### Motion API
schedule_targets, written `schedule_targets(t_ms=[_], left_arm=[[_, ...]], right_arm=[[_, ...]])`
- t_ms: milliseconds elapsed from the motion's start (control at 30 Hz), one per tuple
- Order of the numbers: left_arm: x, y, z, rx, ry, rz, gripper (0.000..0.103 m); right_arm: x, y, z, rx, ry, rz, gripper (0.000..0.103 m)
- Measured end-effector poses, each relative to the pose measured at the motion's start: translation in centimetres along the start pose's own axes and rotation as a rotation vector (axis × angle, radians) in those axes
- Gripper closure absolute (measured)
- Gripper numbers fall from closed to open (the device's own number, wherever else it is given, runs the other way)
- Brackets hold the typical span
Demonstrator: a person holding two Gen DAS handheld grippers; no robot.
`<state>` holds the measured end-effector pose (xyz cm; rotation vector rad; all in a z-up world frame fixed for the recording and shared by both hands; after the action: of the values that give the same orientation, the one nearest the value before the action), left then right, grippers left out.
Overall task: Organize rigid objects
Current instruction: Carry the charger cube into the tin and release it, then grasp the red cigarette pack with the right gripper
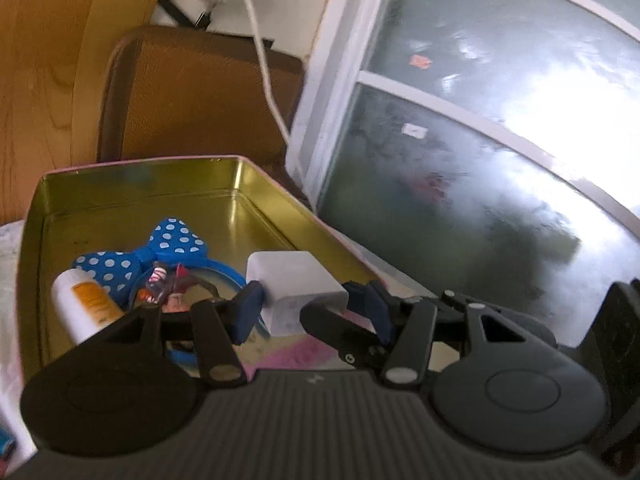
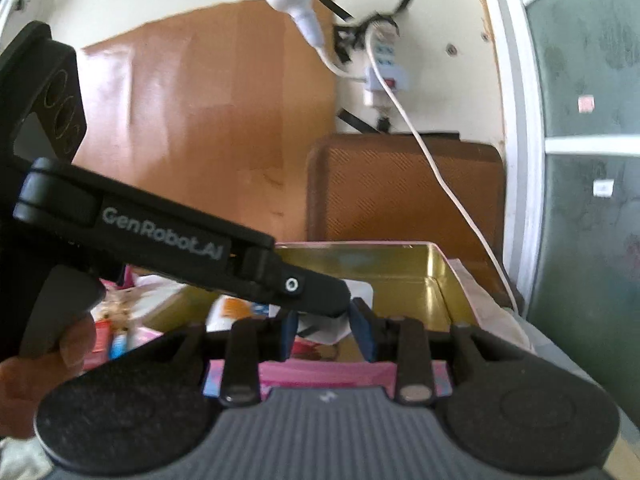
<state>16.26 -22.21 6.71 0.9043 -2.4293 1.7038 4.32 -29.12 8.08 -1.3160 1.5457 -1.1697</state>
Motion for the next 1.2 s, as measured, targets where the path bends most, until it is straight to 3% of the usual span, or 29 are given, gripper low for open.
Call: schedule_targets(t_ms=[200,300,367,533,733,967,1133,1200], left_arm=[[-1.4,-0.1,3.8,-0.024,-0.06,-0.001,0.044],[-1.5,-0.2,4.2,-0.022,-0.184,0.049,0.043],[-1.5,-0.2,3.4,-0.005,-0.215,0.059,0.042],[-2.0,0.4,-0.5,0.029,-0.293,0.053,0.042],[-3.0,3.4,-8.2,0.108,-0.405,0.051,0.042],[-7.5,9.9,-17.1,0.119,-0.572,-0.041,0.042],[-12.1,12.9,-20.5,0.115,-0.674,-0.154,0.043],[-13.6,13.7,-21.3,0.126,-0.716,-0.179,0.044]], right_arm=[[0.7,1.1,4.2,-0.057,0.053,0.01,0.073],[1.4,1.5,4.9,-0.081,0.092,0.055,0.07],[1.7,1.6,4.2,-0.082,0.086,0.096,0.07],[1.6,1.8,1.3,-0.063,0.064,0.161,0.069],[-1.2,2.3,-1.1,-0.071,-0.01,0.167,0.069],[-7.9,3.2,-2.1,-0.129,-0.175,0.094,0.069],[-14.5,4.8,-1.3,-0.218,-0.301,-0.012,0.069],[-16.8,5.2,-0.7,-0.254,-0.339,-0.052,0.064]])
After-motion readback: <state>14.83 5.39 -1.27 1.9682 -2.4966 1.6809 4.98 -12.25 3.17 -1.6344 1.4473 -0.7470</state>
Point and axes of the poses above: each gripper's, at about its wrist camera, not at the fingertips, and z roughly the way its jaws point, x to its right, y to its underside, the point moved 4 cm from there along z, roughly the way its jaws point, and after that the axes turned 11 degrees about y, right-handed, at the moved point
